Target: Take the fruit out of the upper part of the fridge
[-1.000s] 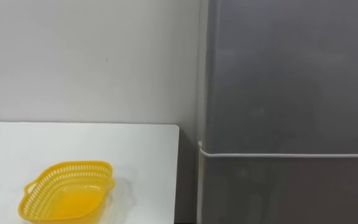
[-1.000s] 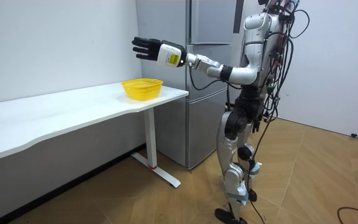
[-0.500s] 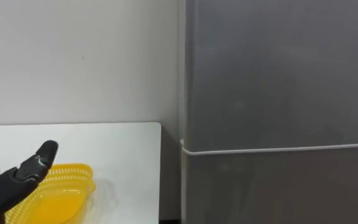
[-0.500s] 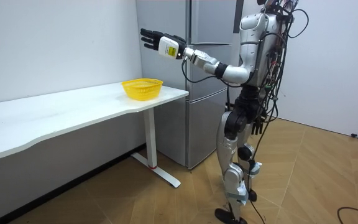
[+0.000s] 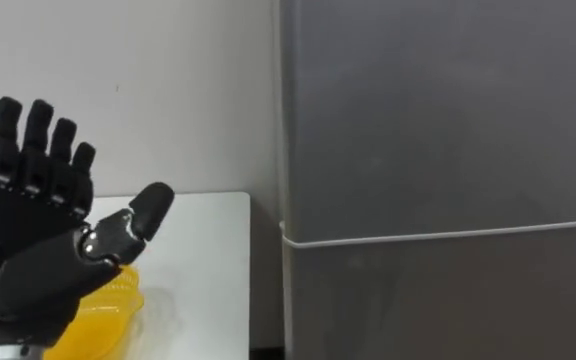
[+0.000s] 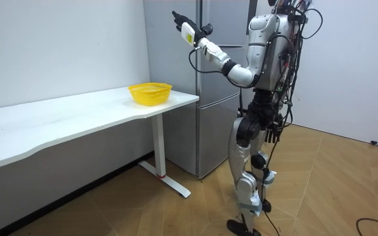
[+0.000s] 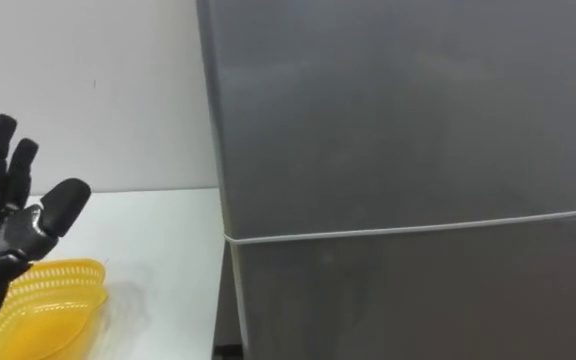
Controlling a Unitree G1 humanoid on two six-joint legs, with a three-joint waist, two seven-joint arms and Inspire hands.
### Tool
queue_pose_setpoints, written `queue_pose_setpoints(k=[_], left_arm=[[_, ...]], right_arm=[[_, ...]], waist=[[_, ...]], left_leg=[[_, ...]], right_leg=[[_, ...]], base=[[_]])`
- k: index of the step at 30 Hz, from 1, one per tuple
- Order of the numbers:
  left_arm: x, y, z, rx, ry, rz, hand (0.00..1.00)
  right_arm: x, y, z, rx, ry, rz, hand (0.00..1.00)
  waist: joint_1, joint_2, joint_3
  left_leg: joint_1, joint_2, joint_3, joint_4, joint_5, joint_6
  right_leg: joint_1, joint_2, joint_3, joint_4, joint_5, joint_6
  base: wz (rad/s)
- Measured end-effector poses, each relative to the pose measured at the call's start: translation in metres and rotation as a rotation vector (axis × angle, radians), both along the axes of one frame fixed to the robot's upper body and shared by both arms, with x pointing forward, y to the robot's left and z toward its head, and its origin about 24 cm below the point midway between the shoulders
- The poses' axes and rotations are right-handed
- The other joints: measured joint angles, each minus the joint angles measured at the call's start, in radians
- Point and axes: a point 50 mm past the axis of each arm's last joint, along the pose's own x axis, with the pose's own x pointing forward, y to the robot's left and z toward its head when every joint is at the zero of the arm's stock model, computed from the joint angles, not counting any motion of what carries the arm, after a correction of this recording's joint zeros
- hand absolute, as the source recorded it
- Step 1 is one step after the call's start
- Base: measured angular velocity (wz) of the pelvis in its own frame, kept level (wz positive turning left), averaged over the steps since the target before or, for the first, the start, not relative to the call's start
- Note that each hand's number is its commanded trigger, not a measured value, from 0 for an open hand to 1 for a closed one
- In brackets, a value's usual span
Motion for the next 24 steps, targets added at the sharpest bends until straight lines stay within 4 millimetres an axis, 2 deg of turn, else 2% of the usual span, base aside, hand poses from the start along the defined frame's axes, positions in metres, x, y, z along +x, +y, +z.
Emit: queue_pose_setpoints(k=[10,14,24], left_arm=[[0.006,-0.015,0.009,-0.043,-0.062,-0.242,0.00],[0.006,-0.019,0.008,-0.018,-0.062,-0.289,0.00],[0.007,-0.025,-0.002,0.055,-0.034,-0.343,0.00]], right_arm=[[0.005,-0.002,0.000,-0.019,0.002,-0.005,0.00],[0.006,-0.004,0.001,-0.028,0.007,-0.007,0.00],[0.014,-0.004,0.001,-0.031,-0.012,0.000,0.00]], waist=[[0.001,0.006,-0.0025],[0.000,0.015,-0.0005],[-0.001,0.025,0.0017]], left_leg=[[-0.002,0.000,0.006,0.000,0.000,0.000],[-0.001,0.001,0.020,0.000,0.000,0.000],[-0.002,0.001,0.021,0.001,0.000,0.000]], right_leg=[[-0.004,0.000,0.005,0.001,0.000,0.000],[-0.003,0.000,0.014,0.004,0.000,0.000],[-0.007,0.000,0.015,0.002,0.000,0.000]], base=[[0.00],[-0.06],[0.00]])
